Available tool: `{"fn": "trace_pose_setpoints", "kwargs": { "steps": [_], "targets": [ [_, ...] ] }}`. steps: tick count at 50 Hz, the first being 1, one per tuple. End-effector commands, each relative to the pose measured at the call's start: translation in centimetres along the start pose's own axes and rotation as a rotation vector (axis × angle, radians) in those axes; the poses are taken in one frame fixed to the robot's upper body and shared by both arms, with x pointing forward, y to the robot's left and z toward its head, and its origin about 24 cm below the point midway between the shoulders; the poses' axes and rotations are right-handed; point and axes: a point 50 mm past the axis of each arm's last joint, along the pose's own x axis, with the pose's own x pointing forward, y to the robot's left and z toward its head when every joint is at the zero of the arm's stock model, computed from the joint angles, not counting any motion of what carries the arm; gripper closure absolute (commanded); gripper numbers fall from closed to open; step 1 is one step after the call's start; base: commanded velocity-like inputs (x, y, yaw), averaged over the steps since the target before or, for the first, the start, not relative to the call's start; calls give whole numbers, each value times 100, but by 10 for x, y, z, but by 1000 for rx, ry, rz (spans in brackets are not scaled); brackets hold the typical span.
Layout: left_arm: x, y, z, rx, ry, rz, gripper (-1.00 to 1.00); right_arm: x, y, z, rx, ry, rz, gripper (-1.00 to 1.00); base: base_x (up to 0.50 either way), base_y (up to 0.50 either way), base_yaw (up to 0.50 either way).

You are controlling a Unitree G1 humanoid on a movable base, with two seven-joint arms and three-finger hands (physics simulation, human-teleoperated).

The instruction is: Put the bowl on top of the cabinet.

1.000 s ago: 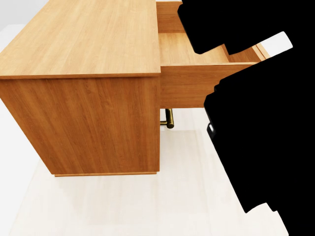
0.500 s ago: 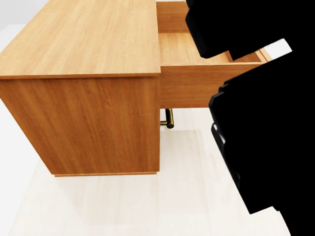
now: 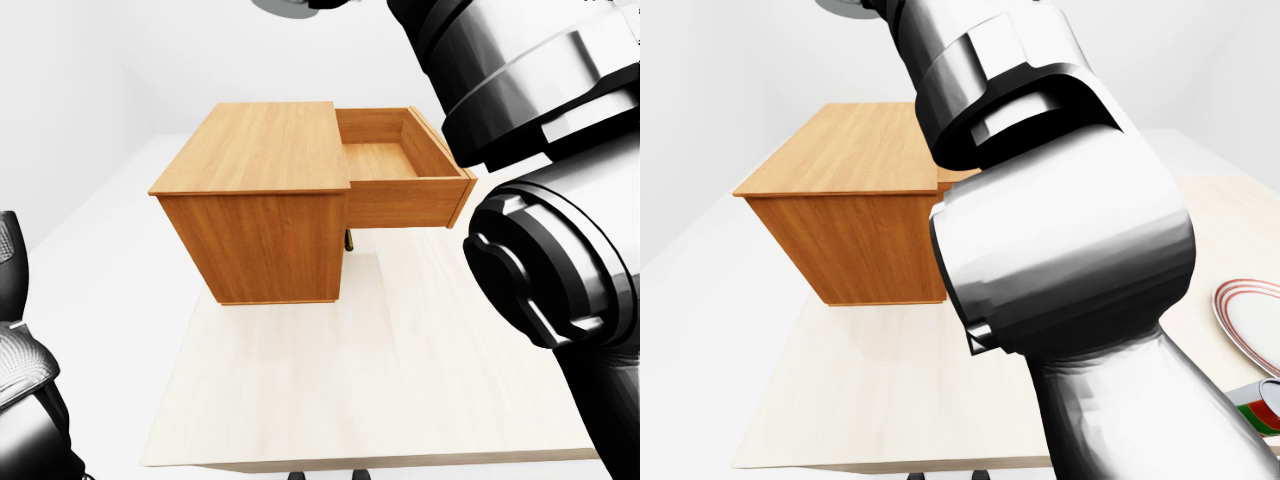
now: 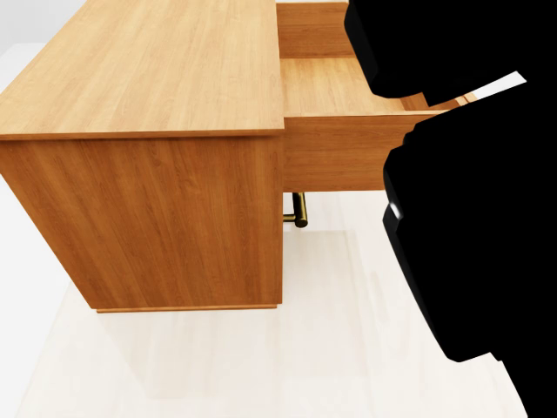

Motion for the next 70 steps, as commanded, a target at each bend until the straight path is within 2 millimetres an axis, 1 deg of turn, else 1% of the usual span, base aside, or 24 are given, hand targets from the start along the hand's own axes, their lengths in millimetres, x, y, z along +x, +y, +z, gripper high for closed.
{"fn": "trace_pose_setpoints", "kwargs": {
  "steps": [1, 4, 11, 30, 44, 62, 70],
  "targets": [
    [0, 0, 0, -2, -3, -4, -100, 1, 2, -3, 31, 9, -38, 96, 0, 0, 0],
    [0, -1, 0, -3, -1, -6, -100, 1, 4, -2, 33, 7, -38, 96, 0, 0, 0],
    [0, -1, -1, -4, 14, -8, -100, 2, 9, 8, 45, -18, -39, 96, 0, 0, 0],
    [1, -2, -3, -22, 43, -12, -100, 2, 32, 49, 108, -117, -12, 97, 0, 0, 0],
    [1, -3, -3, -28, 49, -17, -100, 1, 40, 65, 128, -164, 6, 97, 0, 0, 0],
    [0, -3, -4, -24, 55, -18, -100, -1, 45, 76, 154, -197, 1, 97, 0, 0, 0],
    [0, -3, -5, -23, 54, -16, -100, -3, 49, 86, 193, -221, -4, 97, 0, 0, 0]
  ]
}}
